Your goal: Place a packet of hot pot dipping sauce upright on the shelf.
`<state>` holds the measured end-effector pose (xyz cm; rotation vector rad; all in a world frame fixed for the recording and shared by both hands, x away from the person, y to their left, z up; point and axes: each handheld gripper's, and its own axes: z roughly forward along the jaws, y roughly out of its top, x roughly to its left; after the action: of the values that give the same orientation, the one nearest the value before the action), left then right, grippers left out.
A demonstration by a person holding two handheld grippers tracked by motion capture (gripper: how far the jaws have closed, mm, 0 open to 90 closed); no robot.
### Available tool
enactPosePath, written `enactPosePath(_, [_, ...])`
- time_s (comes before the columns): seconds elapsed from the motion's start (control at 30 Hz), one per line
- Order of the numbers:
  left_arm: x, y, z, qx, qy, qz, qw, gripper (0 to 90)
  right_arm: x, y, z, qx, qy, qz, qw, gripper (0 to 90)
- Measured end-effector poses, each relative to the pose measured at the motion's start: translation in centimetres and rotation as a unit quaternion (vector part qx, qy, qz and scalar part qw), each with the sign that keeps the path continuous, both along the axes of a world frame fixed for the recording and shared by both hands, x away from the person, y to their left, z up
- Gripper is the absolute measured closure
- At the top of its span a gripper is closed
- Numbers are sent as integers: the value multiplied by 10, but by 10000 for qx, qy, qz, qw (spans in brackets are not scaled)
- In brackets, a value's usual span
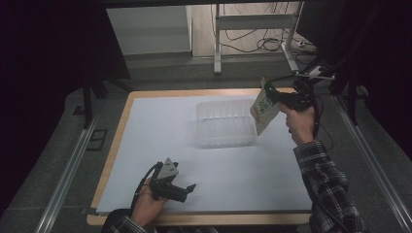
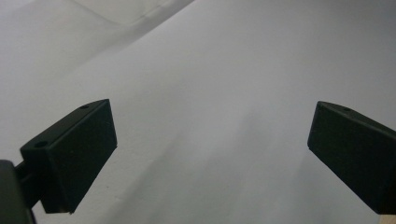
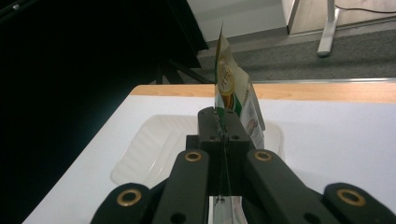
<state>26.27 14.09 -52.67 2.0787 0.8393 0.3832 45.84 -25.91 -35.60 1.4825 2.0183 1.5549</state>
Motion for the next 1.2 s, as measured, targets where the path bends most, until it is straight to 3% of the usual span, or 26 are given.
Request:
enactPosePath(0.4, [0, 0, 0, -4, -11, -3, 10000, 11, 14, 12, -5, -205, -8, -123, 9997, 891])
enactPosePath(1.2, [-1, 0, -1, 26, -66, -24, 10000, 8, 28, 27, -39, -432, 214, -158, 9987, 890])
